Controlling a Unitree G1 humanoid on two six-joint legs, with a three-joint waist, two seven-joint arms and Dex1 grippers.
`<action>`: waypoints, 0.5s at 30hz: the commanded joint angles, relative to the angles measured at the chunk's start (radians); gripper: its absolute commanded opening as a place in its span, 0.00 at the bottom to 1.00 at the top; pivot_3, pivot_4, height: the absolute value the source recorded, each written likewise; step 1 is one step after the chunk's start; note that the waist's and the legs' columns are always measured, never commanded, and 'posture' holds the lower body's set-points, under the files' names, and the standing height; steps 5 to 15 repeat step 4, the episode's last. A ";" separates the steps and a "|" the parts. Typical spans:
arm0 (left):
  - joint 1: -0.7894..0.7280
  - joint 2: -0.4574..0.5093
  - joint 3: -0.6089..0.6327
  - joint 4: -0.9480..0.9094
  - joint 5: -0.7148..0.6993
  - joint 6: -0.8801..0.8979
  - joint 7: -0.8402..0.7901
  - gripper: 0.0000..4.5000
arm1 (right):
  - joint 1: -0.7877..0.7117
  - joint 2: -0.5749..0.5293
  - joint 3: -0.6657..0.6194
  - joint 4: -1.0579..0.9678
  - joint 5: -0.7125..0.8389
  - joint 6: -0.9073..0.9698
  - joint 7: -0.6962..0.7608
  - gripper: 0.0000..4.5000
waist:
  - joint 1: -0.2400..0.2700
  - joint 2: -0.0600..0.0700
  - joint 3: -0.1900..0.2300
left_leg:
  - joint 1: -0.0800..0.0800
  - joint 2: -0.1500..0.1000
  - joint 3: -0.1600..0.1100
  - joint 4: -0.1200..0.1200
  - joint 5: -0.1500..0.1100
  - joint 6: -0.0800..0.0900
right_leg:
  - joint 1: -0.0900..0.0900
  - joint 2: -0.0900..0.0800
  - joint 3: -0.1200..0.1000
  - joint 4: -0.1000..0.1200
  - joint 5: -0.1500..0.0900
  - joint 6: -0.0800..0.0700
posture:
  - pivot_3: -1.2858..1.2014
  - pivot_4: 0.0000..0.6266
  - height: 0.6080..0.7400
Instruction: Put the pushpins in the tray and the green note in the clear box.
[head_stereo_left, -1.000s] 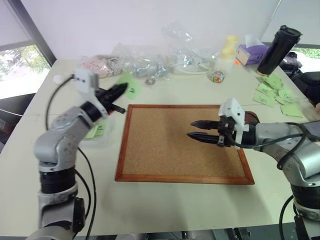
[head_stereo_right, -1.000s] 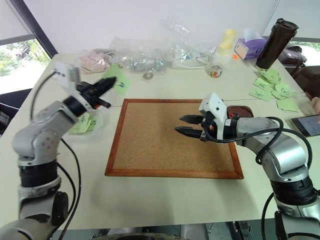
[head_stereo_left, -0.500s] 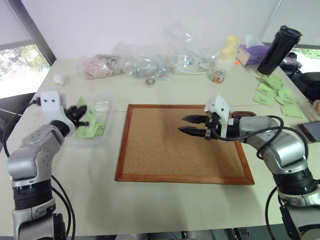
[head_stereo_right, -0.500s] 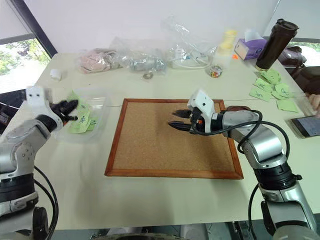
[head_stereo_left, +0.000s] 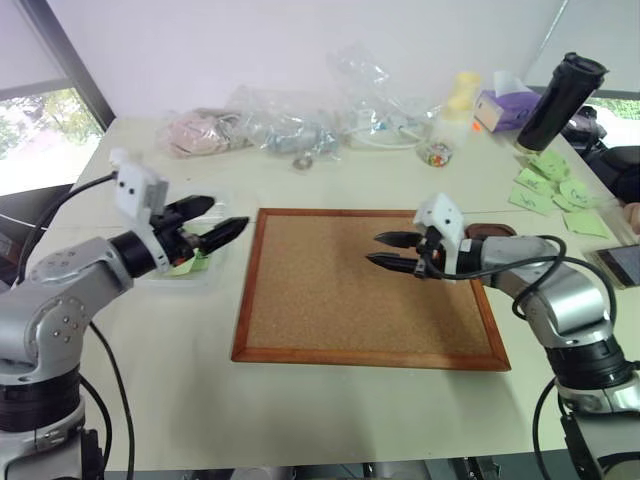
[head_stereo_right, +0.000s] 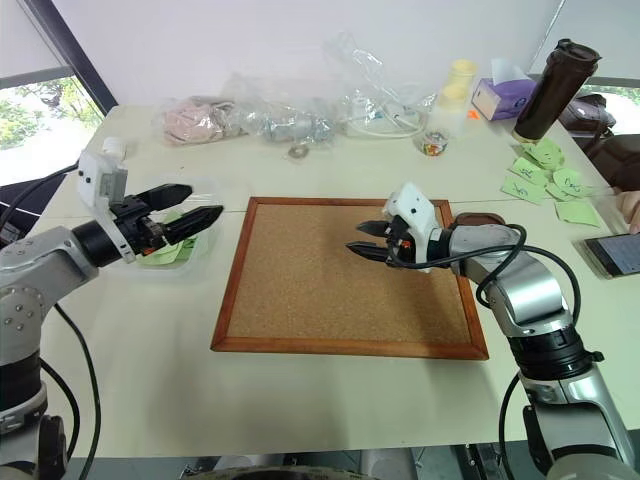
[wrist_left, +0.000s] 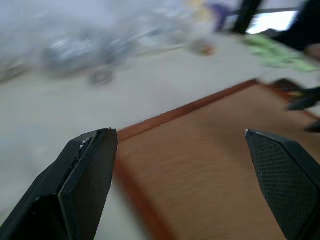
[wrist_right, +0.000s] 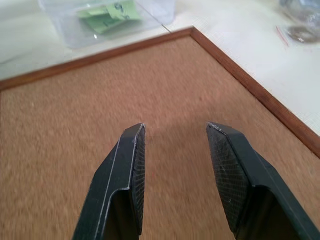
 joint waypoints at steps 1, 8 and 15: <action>-0.002 0.026 -0.081 -0.040 0.002 -0.033 -0.064 0.99 | 0.030 -0.062 -0.096 -0.052 0.061 0.041 0.038 0.43 | 0.000 0.000 0.000 | 0.000 0.000 0.000 0.000 0.000 0.000 | 0.000 0.000 0.000 0.000 0.000 0.000 | 0.52 0.24 1.00; 0.010 0.044 -0.145 -0.040 0.017 -0.072 -0.136 0.99 | 0.067 -0.096 -0.120 -0.091 0.080 0.049 0.056 0.43 | -0.002 0.000 0.000 | 0.000 0.000 0.000 0.000 0.000 0.000 | 0.000 0.000 0.000 0.000 0.000 0.000 | 0.52 0.24 1.00; 0.010 0.044 -0.145 -0.040 0.017 -0.072 -0.136 0.99 | 0.067 -0.096 -0.120 -0.091 0.080 0.049 0.056 0.43 | -0.002 0.000 0.000 | 0.000 0.000 0.000 0.000 0.000 0.000 | 0.000 0.000 0.000 0.000 0.000 0.000 | 0.52 0.24 1.00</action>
